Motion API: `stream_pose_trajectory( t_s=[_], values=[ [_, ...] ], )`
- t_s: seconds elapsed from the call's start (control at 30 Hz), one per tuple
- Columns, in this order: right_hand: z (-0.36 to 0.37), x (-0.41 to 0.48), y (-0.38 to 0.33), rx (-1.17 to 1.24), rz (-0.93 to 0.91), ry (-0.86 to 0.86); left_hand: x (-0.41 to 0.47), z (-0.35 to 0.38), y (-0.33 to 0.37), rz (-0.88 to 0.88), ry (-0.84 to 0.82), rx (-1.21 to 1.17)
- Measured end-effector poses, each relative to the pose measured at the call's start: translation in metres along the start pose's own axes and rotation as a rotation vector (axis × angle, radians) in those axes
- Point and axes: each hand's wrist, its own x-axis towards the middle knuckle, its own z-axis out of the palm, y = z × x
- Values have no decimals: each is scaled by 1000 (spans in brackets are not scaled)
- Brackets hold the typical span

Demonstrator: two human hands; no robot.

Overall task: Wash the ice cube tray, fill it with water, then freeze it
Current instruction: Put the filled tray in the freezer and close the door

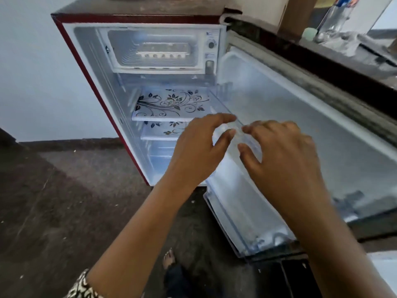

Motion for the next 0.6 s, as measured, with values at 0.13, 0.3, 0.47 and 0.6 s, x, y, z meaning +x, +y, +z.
stream_pose_trajectory(
  t_s=[0.13, 0.3, 0.47, 0.6],
  values=[
    [-53, -38, 42, -61, 45, 131, -6, 31, 65, 222, 41, -55],
    [-89, -50, 105, -174, 259, 184, 10, 78, 137, 489, -58, 22],
    [-92, -57, 125, -311, 311, 75, 23, 104, 159, 415, -154, 170],
    [-99, -61, 122, -390, 238, 66, 16, 101, 162, 386, -88, 210]
  ],
)
